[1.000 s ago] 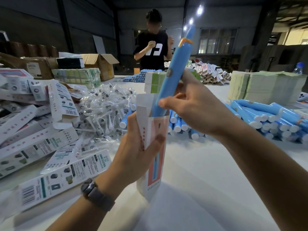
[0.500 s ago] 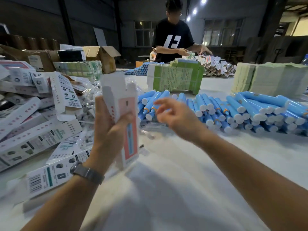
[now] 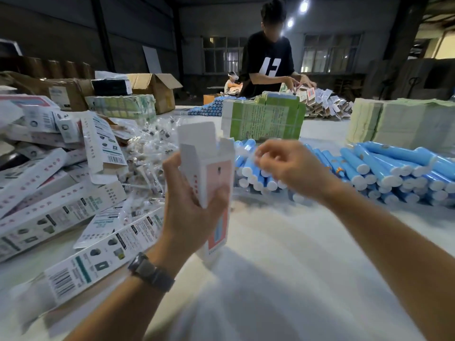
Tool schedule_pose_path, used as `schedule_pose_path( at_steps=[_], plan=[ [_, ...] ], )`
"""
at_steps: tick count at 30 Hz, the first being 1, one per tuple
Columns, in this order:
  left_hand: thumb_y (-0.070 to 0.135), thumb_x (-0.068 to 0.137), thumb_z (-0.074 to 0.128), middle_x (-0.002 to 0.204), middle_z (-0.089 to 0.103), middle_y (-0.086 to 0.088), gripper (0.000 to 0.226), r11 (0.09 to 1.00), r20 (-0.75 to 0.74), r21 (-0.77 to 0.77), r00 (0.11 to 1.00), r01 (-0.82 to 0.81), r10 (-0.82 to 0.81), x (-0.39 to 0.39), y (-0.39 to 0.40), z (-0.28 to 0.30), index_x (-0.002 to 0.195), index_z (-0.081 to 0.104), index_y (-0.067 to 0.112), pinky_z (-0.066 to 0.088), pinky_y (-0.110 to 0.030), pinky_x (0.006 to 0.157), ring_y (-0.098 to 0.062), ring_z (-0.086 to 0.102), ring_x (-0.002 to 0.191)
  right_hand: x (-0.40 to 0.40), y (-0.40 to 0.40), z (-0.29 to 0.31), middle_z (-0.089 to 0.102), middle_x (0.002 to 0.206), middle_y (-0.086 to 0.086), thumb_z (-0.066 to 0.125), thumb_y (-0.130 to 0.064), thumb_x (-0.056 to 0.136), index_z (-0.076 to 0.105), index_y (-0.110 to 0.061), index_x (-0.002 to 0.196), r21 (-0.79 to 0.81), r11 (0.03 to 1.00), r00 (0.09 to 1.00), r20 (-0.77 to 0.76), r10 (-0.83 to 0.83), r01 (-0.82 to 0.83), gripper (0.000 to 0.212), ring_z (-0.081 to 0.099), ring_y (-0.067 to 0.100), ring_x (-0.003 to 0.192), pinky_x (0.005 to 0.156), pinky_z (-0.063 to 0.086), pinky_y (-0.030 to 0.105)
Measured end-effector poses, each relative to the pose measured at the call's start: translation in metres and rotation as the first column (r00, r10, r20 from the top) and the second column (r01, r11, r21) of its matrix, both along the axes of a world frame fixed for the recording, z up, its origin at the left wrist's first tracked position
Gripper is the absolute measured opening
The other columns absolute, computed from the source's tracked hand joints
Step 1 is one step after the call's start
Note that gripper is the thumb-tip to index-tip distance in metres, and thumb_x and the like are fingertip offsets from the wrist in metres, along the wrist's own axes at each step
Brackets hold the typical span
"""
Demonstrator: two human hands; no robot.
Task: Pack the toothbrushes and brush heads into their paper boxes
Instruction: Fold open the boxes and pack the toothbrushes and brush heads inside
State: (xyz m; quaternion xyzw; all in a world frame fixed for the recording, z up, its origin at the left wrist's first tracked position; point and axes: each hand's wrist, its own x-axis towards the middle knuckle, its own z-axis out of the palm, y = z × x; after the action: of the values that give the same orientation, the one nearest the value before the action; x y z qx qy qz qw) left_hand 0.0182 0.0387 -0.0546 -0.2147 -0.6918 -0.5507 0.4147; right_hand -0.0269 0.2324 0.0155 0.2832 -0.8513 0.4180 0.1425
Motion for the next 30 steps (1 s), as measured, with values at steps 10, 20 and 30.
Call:
schedule_pose_path(
  at_steps=[10, 20, 30],
  plan=[
    [0.041, 0.077, 0.070, 0.102, 0.059, 0.028, 0.067, 0.979, -0.110, -0.182, 0.991, -0.090, 0.071, 0.005, 0.026, -0.016, 0.123, 0.021, 0.043, 0.056, -0.045, 0.052, -0.020, 0.063, 0.070, 0.085, 0.016, 0.058, 0.057, 0.057, 0.003, 0.060, -0.032, 0.074, 0.075, -0.022, 0.075, 0.271, 0.956, 0.979, -0.135, 0.152, -0.111, 0.018, 0.042, 0.004, 0.048, 0.047, 0.033, 0.021],
    [0.043, 0.076, 0.070, 0.102, 0.057, 0.035, 0.070, 0.967, -0.125, -0.223, 0.988, -0.121, 0.095, 0.008, 0.029, -0.016, 0.126, 0.020, 0.042, 0.053, -0.039, 0.050, -0.015, 0.059, 0.069, 0.094, 0.017, 0.060, 0.045, 0.071, -0.020, 0.058, -0.034, 0.084, 0.074, -0.032, 0.107, 0.517, 0.788, 0.893, -0.441, -0.091, 0.335, 0.027, 0.044, 0.007, 0.071, 0.065, 0.033, 0.024],
    [0.045, 0.070, 0.071, 0.097, 0.064, 0.022, 0.067, 0.998, 0.038, -0.040, 0.998, -0.051, 0.053, 0.009, 0.026, -0.012, 0.118, 0.024, 0.052, 0.058, -0.040, 0.061, -0.009, 0.068, 0.075, 0.073, -0.007, 0.027, 0.068, 0.083, -0.008, 0.084, -0.025, 0.076, 0.068, -0.017, 0.099, 0.122, 0.983, 0.815, -0.578, -0.040, 0.135, 0.030, 0.058, 0.006, 0.069, 0.067, 0.052, 0.029]
  ],
)
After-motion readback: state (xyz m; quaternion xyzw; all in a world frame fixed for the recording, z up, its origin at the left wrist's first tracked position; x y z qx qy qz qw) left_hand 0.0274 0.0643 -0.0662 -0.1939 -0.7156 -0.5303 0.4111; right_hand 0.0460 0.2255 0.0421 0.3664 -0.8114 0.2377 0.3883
